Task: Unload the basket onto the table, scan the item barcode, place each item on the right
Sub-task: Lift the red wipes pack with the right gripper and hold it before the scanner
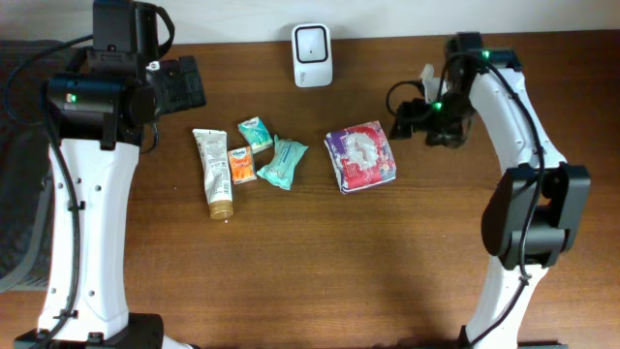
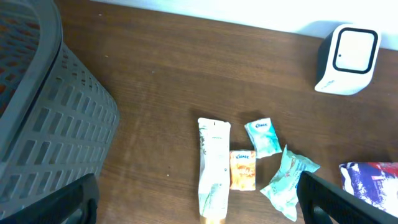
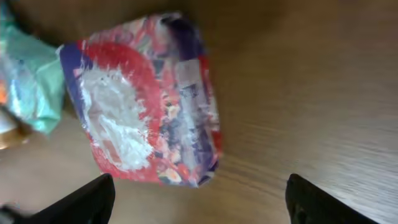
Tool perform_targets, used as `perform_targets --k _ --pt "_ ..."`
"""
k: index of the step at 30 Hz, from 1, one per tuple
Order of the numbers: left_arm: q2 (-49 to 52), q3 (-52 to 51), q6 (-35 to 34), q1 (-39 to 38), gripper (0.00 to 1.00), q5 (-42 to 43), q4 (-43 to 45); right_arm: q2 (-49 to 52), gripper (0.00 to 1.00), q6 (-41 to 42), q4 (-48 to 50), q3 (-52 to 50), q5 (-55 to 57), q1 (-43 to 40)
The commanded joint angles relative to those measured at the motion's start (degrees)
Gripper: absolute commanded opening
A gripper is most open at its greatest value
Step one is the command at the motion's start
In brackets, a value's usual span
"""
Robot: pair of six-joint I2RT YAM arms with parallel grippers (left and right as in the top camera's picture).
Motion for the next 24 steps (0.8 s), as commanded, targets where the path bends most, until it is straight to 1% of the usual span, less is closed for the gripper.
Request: perform_targets --k 1,2,3,4,5,7,8,9,10,11,13,15,16,17,19,20,21,22,24 --pt "-0.35 0.04 -0.35 0.39 0.99 -0.42 -0.02 0.42 0.82 -2.93 6.32 -7.67 -9.4 0.48" --pt "-0.35 0.04 -0.35 0.39 0.99 -0.42 -0.02 0.42 0.81 -2.62 9.25 -10.32 -10.49 0.92" --pt "-0.35 0.04 -0.35 0.39 0.99 -0.42 -0.02 0.42 0.76 -1.64 11.3 -12.11 -11.13 1.25" --pt "-0.35 0.04 -0.35 0.39 0.99 -0.42 -0.02 0.42 0.66 1.03 14.78 -14.99 -11.21 1.7" --pt "-0.35 0.02 -0.35 0.39 0.99 -0.42 -0.02 0.42 0.64 3.43 18.73 -18.16 -11.21 2.14" --pt "-0.35 0.04 -0.35 0.39 0.99 -0.42 -0.02 0.44 0.62 4.57 22.25 -20.85 -11.23 2.69" --pt "-0.35 0.04 -0.35 0.39 0.99 -0.42 -0.02 0.42 0.5 4.57 23.32 -21.88 -11.78 2.99" --pt "-0.35 0.02 -0.35 0.39 0.99 -0.42 -0.02 0.44 0.23 4.57 23.34 -21.94 -12.63 3.39" --pt "-0.35 0.04 -0.35 0.39 0.99 -0.42 -0.02 0.37 0.04 4.61 23.34 -21.38 -15.72 3.58" --pt "-0.35 0.04 -0.35 0.39 0.99 -0.42 -0.02 0.37 0.04 5.33 23.37 -20.48 -17.68 3.58" --pt "-0.35 0.02 -0.35 0.39 0.99 -0.42 -0.02 0.28 0.04 9.38 23.74 -16.65 -21.81 3.56" --pt "-0.35 0.02 -0.35 0.39 0.99 -0.42 -0.02 0.28 0.04 11.96 23.78 -9.22 -25.94 3.58" --pt "-0.35 0.04 -0.35 0.39 0.99 -0.42 -0.02 0.28 0.04 14.84 24.55 -5.6 -25.94 3.58" --pt "-0.35 0.04 -0.35 0.39 0.99 -0.42 -0.02 0.28 0.04 19.34 27.91 -2.73 -25.31 3.72" --pt "-0.35 0.04 -0.35 0.39 0.99 -0.42 -0.02 0.28 0.04 26.1 38.56 -1.75 -24.92 4.24" --pt "-0.35 0.04 -0.35 0.39 0.99 -0.42 -0.02 0.33 0.04 29.49 41.86 -1.77 -23.69 4.59" --pt "-0.35 0.02 -0.35 0.39 0.99 -0.42 -0.02 0.46 0.04 34.69 47.45 -1.77 -18.49 5.73" --pt "-0.35 0.04 -0.35 0.39 0.99 -0.42 -0.02 0.66 0.04 35.32 51.32 -1.77 -15.78 6.93" --pt "-0.35 0.02 -0.35 0.39 0.99 -0.42 -0.02 1.14 0.04 37.64 56.0 -1.77 -12.63 8.52"
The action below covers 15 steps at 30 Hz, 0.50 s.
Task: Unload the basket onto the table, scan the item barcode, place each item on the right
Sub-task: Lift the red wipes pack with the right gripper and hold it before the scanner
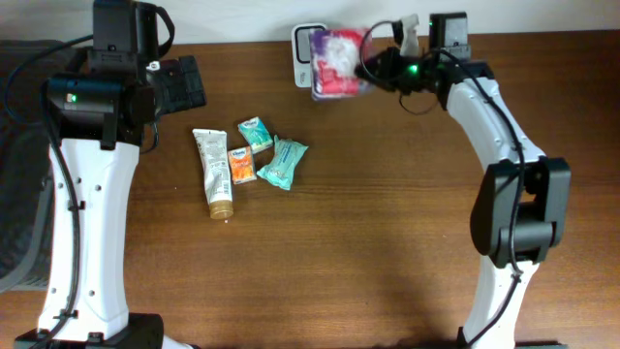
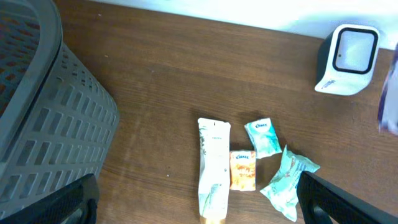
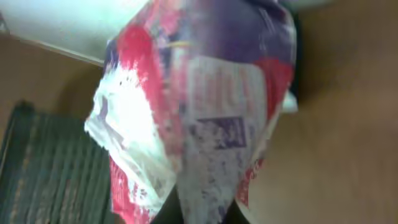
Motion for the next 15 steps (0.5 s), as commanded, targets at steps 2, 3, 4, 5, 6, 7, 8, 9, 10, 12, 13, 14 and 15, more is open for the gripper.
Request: perform_targets --k 2,3,4,5,6,7,8,9,10,12,13,14,15 --pt "-0.35 0.02 -0.35 0.39 0.99 -0.42 0.0 1.95 0.04 14.23 13.35 0.87 12.57 6.19" --pt "-0.35 0.04 -0.35 0.39 0.99 -0.42 0.0 2.86 0.04 16.02 15.06 0.87 13.86 6.67" --pt "-0.35 0.04 -0.35 0.39 0.99 -0.42 0.0 4.33 0.04 18.01 18.03 0.87 14.69 7.1" --pt "-0.35 0.02 -0.35 0.39 0.99 -0.42 0.0 5.57 0.04 18.51 20.31 0.87 14.64 7.15" --pt "-0.35 0.04 -0.35 0.39 0.99 -0.42 0.0 6.23 0.04 18.67 21.42 0.87 14.67 7.13" --pt "-0.35 0.02 -0.35 0.39 0.99 -0.42 0.0 6.29 0.04 18.4 21.73 0.87 15.02 6.95" --pt "-0.35 0.02 -0.35 0.39 0.99 -0.42 0.0 6.21 0.04 17.4 22.43 0.9 14.95 6.69" --pt "-0.35 0.02 -0.35 0.39 0.99 -0.42 0.0 6.08 0.04 17.35 22.88 0.94 14.56 6.4" --pt "-0.35 0.02 -0.35 0.39 0.99 -0.42 0.0 5.68 0.04 17.33 23.23 1.09 13.75 5.53" --pt "-0.35 0.04 -0.35 0.39 0.99 -0.42 0.0 3.89 0.04 17.33 23.17 1.14 11.93 2.67" --pt "-0.35 0.02 -0.35 0.39 0.99 -0.42 0.0 2.51 0.04 17.35 23.15 1.14 10.34 0.11" --pt "-0.35 0.04 -0.35 0.39 0.99 -0.42 0.0 1.01 0.04 17.64 22.43 1.14 8.46 -3.21" --pt "-0.35 0.04 -0.35 0.39 0.99 -0.42 0.0 -0.31 0.04 17.88 20.11 1.14 7.56 -6.43"
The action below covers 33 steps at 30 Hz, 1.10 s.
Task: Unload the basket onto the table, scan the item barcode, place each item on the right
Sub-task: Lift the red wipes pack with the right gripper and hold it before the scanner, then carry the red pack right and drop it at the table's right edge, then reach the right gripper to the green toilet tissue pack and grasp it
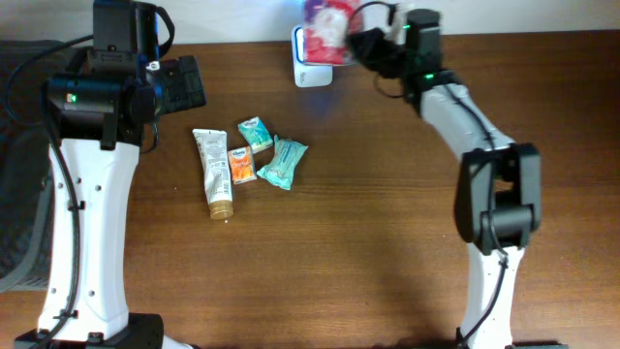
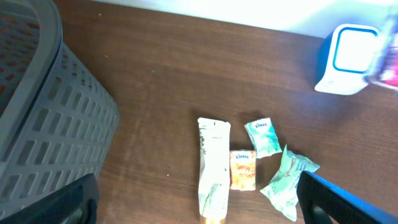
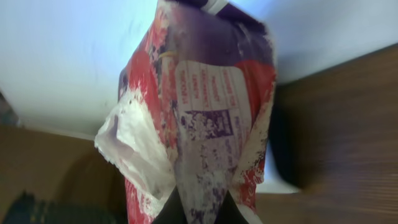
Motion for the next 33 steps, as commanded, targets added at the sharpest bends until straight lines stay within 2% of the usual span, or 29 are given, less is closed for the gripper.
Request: perform_targets --k 1,5,6,9,10,12,15,18,20,22,25,27,29,32,33 --pt "-0.35 0.04 -0.35 0.39 0.99 -0.42 0.0 -7.78 0.04 0.59 -6.19 1.05 -4.04 -11.1" --pt "-0.35 0.04 -0.35 0.39 0.99 -0.42 0.0 -8.46 0.04 -0.96 -26.93 1.05 -4.35 -26.86" --pt "-0.35 0.04 -0.35 0.39 0.99 -0.42 0.0 -8.44 0.04 -1.64 -36.04 1.05 0.7 -33.55" --pt "-0.35 0.04 -0.35 0.39 0.99 -0.42 0.0 -8.44 0.04 -1.86 -44.78 1.03 8.79 -41.09" --pt "-0.35 0.04 -0.35 0.39 0.99 -0.42 0.0 -8.44 0.04 -3.65 -45.38 1.03 8.85 -42.23" --pt "-0.35 0.02 -0.35 0.39 0.99 -0.42 0.0 -8.44 0.29 -16.52 -47.19 1.03 5.22 -43.71" --pt "-0.35 0.04 -0.35 0.39 0.99 -0.42 0.0 -9.03 0.32 -25.35 -50.95 1.07 -7.41 -43.36" --pt "-0.35 0.04 -0.35 0.39 0.99 -0.42 0.0 -13.44 0.32 -29.55 -55.49 1.07 -6.86 -41.24" --pt "-0.35 0.02 -0.35 0.39 0.99 -0.42 0.0 -18.23 0.36 -33.79 -60.0 1.07 -7.04 -36.54" --pt "-0.35 0.04 -0.35 0.39 0.99 -0.42 0.0 -19.78 0.58 -39.3 -66.51 1.01 -6.99 -25.73" --pt "-0.35 0.04 -0.35 0.39 0.99 -0.42 0.0 -17.11 0.6 -40.44 -64.04 0.07 -5.81 -8.46" --pt "-0.35 0.04 -0.35 0.39 0.99 -0.42 0.0 -12.81 0.61 -32.54 -56.81 0.07 1.07 4.04" --pt "-0.35 0.02 -0.35 0.39 0.99 -0.42 0.0 -8.41 0.61 -23.8 -49.92 0.07 6.01 12.83" --pt "-0.35 0.04 -0.35 0.39 0.99 -0.42 0.0 -3.34 0.61 -13.16 -45.46 0.07 15.87 22.25" --pt "-0.35 0.02 -0.35 0.39 0.99 -0.42 0.0 -2.25 0.61 -12.94 -45.24 0.07 19.04 24.37"
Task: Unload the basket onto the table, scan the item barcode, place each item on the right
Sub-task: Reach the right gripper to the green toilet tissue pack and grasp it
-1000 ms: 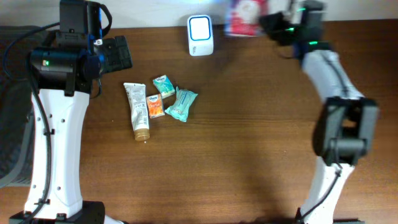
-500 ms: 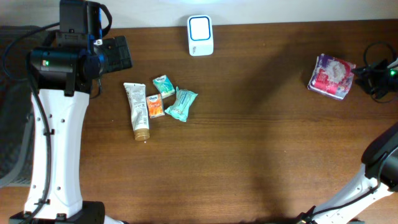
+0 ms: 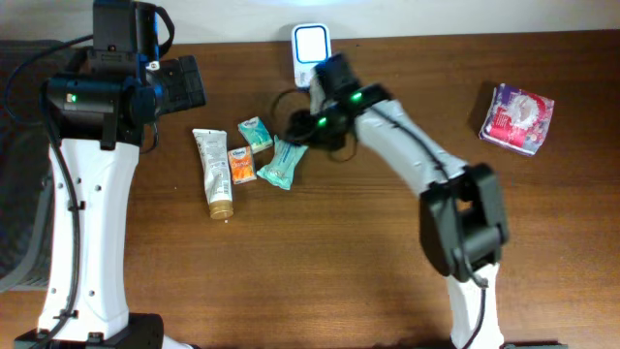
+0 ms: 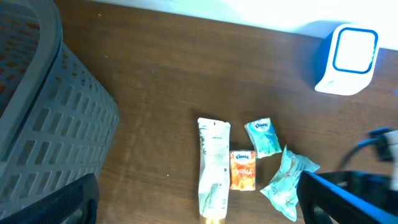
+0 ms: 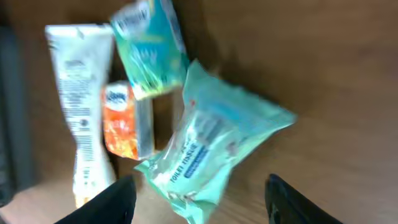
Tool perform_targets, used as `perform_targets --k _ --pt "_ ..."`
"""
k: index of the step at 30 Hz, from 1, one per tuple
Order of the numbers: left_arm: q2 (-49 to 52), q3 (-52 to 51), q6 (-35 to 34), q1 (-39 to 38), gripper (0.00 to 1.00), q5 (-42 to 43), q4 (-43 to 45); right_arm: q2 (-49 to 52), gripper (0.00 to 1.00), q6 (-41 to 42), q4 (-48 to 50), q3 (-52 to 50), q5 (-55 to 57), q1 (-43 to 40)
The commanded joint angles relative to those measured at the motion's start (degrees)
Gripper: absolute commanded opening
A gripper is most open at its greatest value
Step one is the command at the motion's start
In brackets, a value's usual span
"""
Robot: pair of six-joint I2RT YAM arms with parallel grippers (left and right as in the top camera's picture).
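Observation:
The white barcode scanner [image 3: 312, 55] stands at the table's back edge, its face glowing blue [image 4: 347, 59]. A red and purple packet [image 3: 517, 118] lies alone at the far right. My right gripper [image 3: 308, 126] hovers open over a green toilet tissue pack [image 5: 211, 146], which lies between and ahead of its fingers without touching them [image 5: 205, 202]. My left gripper [image 4: 199, 205] is open and empty, high above the left side of the table.
Beside the green pack [image 3: 283, 162] lie a small teal tissue packet [image 3: 256, 133], an orange packet [image 3: 242, 165] and a white tube [image 3: 214, 173]. A grey slatted basket [image 4: 43, 112] stands off the table's left end.
The right gripper has let go of the red and purple packet, which now lies at the table's far right. The gripper is now open above the green tissue pack. The left arm is unmoved.
My right gripper was open above the red and purple packet at centre right. Then it was shut on the packet near the scanner, then held it before the scanner's face. Now the packet rests at far right and the gripper is over the green pack.

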Motion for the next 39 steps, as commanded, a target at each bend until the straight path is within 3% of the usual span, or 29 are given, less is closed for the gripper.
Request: perform_targets --k 1,5,8,10,12,22,25,27,29,31,34,39 --pt "-0.35 0.04 -0.35 0.39 0.99 -0.42 -0.02 2.99 0.6 4.76 0.55 -0.15 11.82 4.52" --pt "-0.35 0.04 -0.35 0.39 0.99 -0.42 -0.02 5.77 0.49 4.72 -3.93 -0.15 22.51 6.36" --pt "-0.35 0.02 -0.35 0.39 0.99 -0.42 -0.02 4.26 0.49 3.48 -15.52 2.51 29.09 3.74" --pt "-0.35 0.04 -0.35 0.39 0.99 -0.42 -0.02 4.26 0.54 -9.9 -21.31 9.4 29.11 3.21" --pt "-0.35 0.02 -0.35 0.39 0.99 -0.42 -0.02 4.26 0.54 -13.38 -22.27 11.69 29.18 3.26" --pt "-0.35 0.02 -0.35 0.39 0.99 -0.42 -0.02 4.98 0.52 -5.79 -21.49 5.55 37.66 6.88" --pt "-0.35 0.04 -0.35 0.39 0.99 -0.42 -0.02 4.98 0.39 -5.25 -22.16 4.87 37.7 6.88" --pt "-0.35 0.02 -0.35 0.39 0.99 -0.42 -0.02 4.98 0.4 -4.26 -22.08 4.5 37.79 7.3" --pt "-0.35 0.04 -0.35 0.39 0.99 -0.42 -0.02 4.98 0.49 -4.26 -22.29 4.5 40.63 8.2" --pt "-0.35 0.04 -0.35 0.39 0.99 -0.42 -0.02 4.98 0.54 -4.33 -22.6 4.5 48.92 10.99" --pt "-0.35 0.02 -0.35 0.39 0.99 -0.42 -0.02 4.98 0.55 -4.92 -23.1 4.48 54.82 16.09" --pt "-0.35 0.02 -0.35 0.39 0.99 -0.42 -0.02 5.84 0.55 -4.92 -18.05 -0.55 57.88 17.31"
